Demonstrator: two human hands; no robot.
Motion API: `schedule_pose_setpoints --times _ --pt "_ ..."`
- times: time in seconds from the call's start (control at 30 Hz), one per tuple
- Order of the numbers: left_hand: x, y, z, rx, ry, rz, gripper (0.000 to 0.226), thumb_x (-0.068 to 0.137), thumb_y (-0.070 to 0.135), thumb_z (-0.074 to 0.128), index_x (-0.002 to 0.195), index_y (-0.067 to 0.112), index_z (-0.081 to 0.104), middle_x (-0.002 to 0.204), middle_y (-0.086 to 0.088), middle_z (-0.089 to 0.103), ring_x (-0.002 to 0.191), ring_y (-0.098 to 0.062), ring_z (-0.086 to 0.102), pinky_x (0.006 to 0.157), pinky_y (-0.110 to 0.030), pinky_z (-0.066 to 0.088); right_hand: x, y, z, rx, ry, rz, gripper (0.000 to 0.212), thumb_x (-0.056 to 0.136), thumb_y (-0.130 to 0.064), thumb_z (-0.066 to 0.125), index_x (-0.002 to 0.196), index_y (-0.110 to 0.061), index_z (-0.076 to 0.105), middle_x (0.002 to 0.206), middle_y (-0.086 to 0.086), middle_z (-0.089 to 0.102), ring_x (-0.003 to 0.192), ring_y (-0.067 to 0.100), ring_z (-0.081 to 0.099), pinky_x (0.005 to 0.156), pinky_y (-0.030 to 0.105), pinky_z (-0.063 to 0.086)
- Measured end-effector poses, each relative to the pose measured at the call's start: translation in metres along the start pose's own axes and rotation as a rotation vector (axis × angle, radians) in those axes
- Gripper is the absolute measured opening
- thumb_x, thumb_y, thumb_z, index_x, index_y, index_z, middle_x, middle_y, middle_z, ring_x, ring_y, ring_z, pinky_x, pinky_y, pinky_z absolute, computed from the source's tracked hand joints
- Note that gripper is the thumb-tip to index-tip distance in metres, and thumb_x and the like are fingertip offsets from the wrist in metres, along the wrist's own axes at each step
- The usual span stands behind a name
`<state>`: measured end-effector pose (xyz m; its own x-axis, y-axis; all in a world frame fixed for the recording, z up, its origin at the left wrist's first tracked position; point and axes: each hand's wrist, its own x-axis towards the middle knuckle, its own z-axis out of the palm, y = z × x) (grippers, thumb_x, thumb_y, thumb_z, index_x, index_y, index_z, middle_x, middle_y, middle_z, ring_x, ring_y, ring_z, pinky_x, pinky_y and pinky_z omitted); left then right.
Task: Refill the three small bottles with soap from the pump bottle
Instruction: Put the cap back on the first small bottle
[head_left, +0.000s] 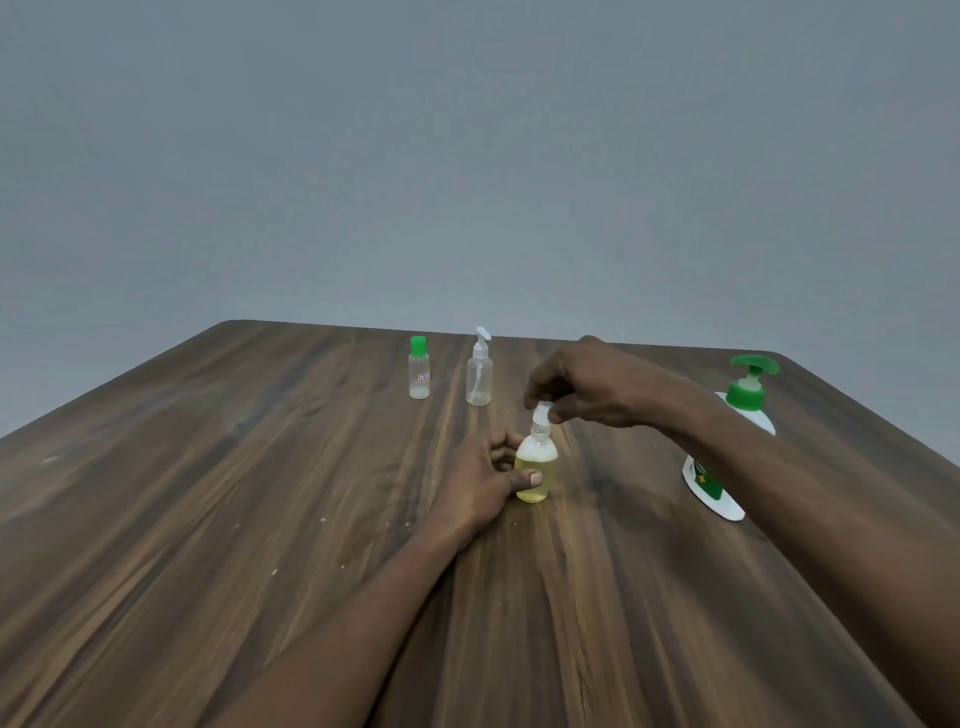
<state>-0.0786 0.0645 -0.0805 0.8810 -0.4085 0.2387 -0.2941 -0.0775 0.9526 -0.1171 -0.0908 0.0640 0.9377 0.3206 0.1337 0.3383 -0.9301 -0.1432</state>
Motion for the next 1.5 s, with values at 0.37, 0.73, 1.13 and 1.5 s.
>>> schedule_pose_setpoints --times 0.37,0.73,1.13,1.5 --pt "-0.002 0.004 0.000 -0.043 -0.004 0.010 0.034 0.080 -0.007 0.077 0.112 -0.002 0.067 0.104 -0.019 0.076 0.088 -0.020 0.071 0.081 -0.030 0.057 0.009 -0.011 0.009 -0.063 -0.090 0.086 0.019 0.088 -0.024 0.073 0.082 -0.006 0.072 0.065 0.007 0.071 0.054 0.017 0.066 0.055 0.027 0.052" --pt "-0.004 0.005 0.000 -0.037 0.001 0.009 0.032 0.081 -0.009 0.076 0.111 -0.002 0.067 0.104 -0.019 0.076 0.101 -0.036 0.072 0.092 -0.044 0.056 0.002 -0.014 0.014 -0.132 -0.195 0.076 0.021 0.092 -0.015 0.064 0.113 -0.010 0.065 0.092 0.004 0.068 0.072 0.015 0.060 0.065 0.027 0.047" --pt "-0.003 0.007 0.007 -0.020 0.002 0.001 0.027 0.080 -0.009 0.076 0.105 -0.003 0.066 0.100 -0.023 0.075 0.083 -0.023 0.070 0.079 -0.035 0.057 0.002 -0.012 0.008 -0.076 -0.169 0.121 0.017 0.091 -0.015 0.068 0.105 -0.005 0.067 0.070 0.005 0.067 0.064 0.023 0.069 0.061 0.032 0.053" --pt "-0.007 0.009 0.007 -0.051 0.010 -0.013 0.030 0.080 -0.010 0.075 0.108 -0.007 0.065 0.102 -0.027 0.074 0.086 -0.027 0.070 0.084 -0.042 0.057 -0.009 -0.013 0.022 -0.039 0.004 0.114 0.020 0.092 -0.018 0.067 0.108 -0.007 0.069 0.084 -0.004 0.060 0.076 0.013 0.055 0.068 0.022 0.039"
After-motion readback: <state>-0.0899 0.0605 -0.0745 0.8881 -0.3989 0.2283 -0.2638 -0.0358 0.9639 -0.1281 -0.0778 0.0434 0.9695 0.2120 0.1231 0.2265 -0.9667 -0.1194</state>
